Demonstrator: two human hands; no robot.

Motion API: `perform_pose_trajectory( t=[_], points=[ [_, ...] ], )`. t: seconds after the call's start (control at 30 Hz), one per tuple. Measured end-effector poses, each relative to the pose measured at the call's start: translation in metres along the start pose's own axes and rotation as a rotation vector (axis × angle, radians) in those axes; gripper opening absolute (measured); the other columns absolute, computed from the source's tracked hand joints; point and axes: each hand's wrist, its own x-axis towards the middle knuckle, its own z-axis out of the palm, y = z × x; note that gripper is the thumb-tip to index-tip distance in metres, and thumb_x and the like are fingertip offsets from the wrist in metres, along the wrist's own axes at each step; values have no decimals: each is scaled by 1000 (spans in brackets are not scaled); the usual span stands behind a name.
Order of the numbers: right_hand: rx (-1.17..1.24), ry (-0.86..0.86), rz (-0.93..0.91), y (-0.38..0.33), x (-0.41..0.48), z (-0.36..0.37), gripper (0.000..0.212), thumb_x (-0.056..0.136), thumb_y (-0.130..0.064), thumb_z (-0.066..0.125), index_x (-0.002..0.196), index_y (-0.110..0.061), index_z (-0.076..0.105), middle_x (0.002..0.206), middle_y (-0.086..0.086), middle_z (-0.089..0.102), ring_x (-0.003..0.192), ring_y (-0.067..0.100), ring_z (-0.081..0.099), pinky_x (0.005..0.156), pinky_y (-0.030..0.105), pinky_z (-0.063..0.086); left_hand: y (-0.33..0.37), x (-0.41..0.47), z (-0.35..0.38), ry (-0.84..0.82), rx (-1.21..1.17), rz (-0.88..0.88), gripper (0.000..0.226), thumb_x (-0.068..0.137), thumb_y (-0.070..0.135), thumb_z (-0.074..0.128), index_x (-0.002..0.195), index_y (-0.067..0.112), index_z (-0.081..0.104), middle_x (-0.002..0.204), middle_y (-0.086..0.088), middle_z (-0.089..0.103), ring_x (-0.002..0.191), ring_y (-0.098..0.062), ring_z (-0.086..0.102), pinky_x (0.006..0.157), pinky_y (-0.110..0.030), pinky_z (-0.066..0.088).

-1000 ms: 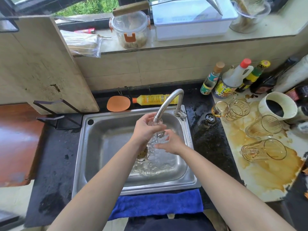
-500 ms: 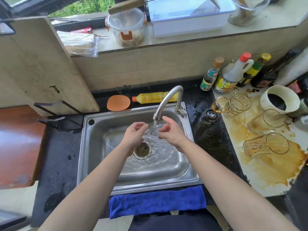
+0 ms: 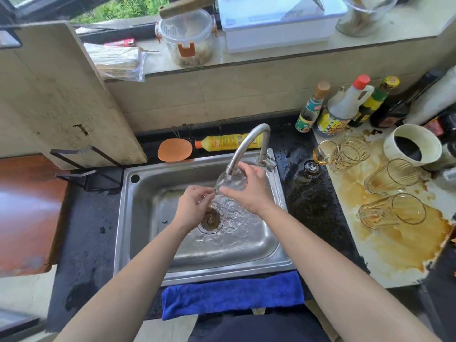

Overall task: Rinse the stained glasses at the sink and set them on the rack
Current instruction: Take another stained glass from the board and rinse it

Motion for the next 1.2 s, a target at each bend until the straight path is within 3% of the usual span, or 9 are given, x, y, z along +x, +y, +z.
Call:
perform_pose_trajectory(
  t=[0.13,0.33,0.47,0.57,0.63,0.77,0.9,1.07,1.2],
  points=[
    [157,-119,62,-7,3,4,88,67,-48,90,139,-34,41,135,-3,54,123,18,56,97,47,56,1,-6,-7,12,-51,-47,10,93,20,71,101,25,74,111,-4,63,94,-28,70,83,-37,61],
    [-103,-227,35,-4,3,1,72,74,-17,87,119,-24,32,117,1,51,101,19,61,67,17,49,-1,-9,-12,-8,165,29,11,90,19,75,89,29,69,107,0,56,100,-15,55,92,-27,41],
    [-13,-317,124,-13,7,-4,63,73,-31,91,111,-17,42,117,1,49,106,17,57,80,36,62,-2,-10,-11,46,234,108,6,89,12,74,95,13,74,107,-1,50,99,-13,49,87,-17,35],
    [-17,-386,148,-18,9,-11,83,74,-30,90,139,-16,41,134,1,47,116,17,55,75,32,64,3,-9,-11,114,214,130,12,87,7,75,98,11,73,108,-2,50,100,-11,48,89,-19,38],
    [-241,-430,76,-20,12,-14,99,73,-31,91,153,-19,34,142,2,50,120,18,56,85,33,60,8,-9,-12,144,165,86,28,83,5,78,109,13,68,111,-2,51,100,-10,50,93,-23,42],
    [-576,-325,-133,-21,14,-6,76,76,-25,86,143,-23,51,136,4,51,121,24,55,103,38,49,17,-6,-17,118,56,-51,51,82,10,79,127,19,58,111,4,62,98,-13,58,84,-24,42],
    [-514,-232,-183,-20,12,-3,72,75,-21,87,139,-28,54,135,-1,44,122,21,53,104,32,45,15,-6,-26,65,-142,-165,35,79,11,82,107,25,66,103,4,69,92,-24,68,80,-38,58],
    [-183,-252,21,-17,13,-8,84,71,-51,88,140,-27,48,143,1,52,126,20,57,104,36,48,14,-12,-34,136,-210,-139,25,78,8,83,92,22,69,91,4,68,80,-14,60,72,-28,51],
    [-192,-191,-37,-14,11,-8,80,65,-34,95,128,-25,46,136,0,55,121,14,53,97,29,45,13,-11,-32,58,-332,-211,32,81,1,79,102,21,65,106,-4,66,90,-19,63,72,-32,55]
  ],
)
